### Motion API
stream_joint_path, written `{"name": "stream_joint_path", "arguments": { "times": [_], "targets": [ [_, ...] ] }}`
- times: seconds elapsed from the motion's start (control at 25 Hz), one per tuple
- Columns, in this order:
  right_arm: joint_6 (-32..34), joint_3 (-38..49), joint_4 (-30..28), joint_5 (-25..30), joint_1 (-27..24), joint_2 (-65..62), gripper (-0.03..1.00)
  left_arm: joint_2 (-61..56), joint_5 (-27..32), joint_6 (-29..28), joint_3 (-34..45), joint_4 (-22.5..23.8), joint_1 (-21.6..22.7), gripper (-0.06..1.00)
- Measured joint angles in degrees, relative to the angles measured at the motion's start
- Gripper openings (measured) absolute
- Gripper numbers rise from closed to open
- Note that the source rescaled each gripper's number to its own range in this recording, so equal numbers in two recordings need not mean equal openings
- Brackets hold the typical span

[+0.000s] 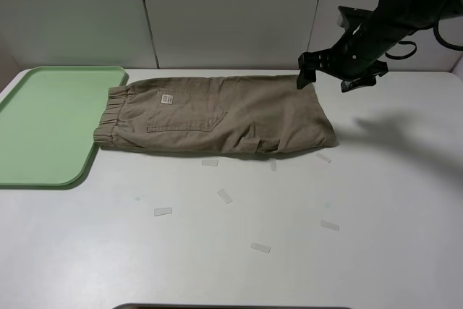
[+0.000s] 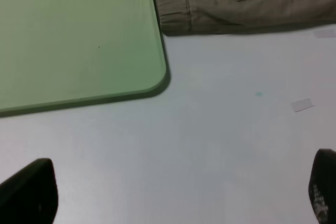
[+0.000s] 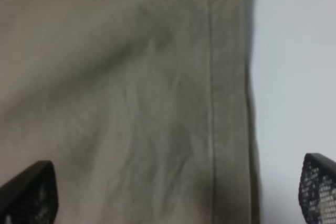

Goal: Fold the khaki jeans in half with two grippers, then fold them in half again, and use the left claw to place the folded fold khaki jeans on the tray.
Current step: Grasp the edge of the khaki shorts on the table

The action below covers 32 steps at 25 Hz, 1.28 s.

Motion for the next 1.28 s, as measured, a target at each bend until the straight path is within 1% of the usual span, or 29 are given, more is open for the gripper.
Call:
{"name": "stream_joint_path", "arguments": {
  "times": [0.04,0.08,0.2,0.28,0.48,0.68,1.04,1.28],
  "targets": [
    [-2.66,-1.16,1.9,1.37,-0.26,1.18,1.0,0.0,0.0,0.0,0.0,0.0,0.0,1.0],
    [-8.52,-3.1,5.53,3.53,-0.86,3.58,1.0,0.0,0.0,0.0,0.0,0.0,0.0,1.0],
    [-15.71,-5.42,10.58,6.02,-1.99,6.33,1.0,0.0,0.0,0.0,0.0,0.0,0.0,1.0],
    [-18.21,-6.97,12.89,7.26,-3.04,7.93,1.0,0.0,0.0,0.0,0.0,0.0,0.0,1.0],
    [-20.44,-9.92,15.06,7.63,-5.17,10.38,1.0,0.0,0.07,0.0,0.0,0.0,0.0,1.0],
    [-21.6,-12.38,15.69,8.3,-6.46,13.66,1.0,0.0,0.07,0.0,0.0,0.0,0.0,1.0],
    [-22.92,-14.36,15.92,8.62,-6.2,17.25,1.0,0.0,0.07,0.0,0.0,0.0,0.0,1.0],
    [-23.26,-14.39,16.82,8.14,-3.99,18.14,1.0,0.0,0.07,0.0,0.0,0.0,0.0,1.0]
  ]
}}
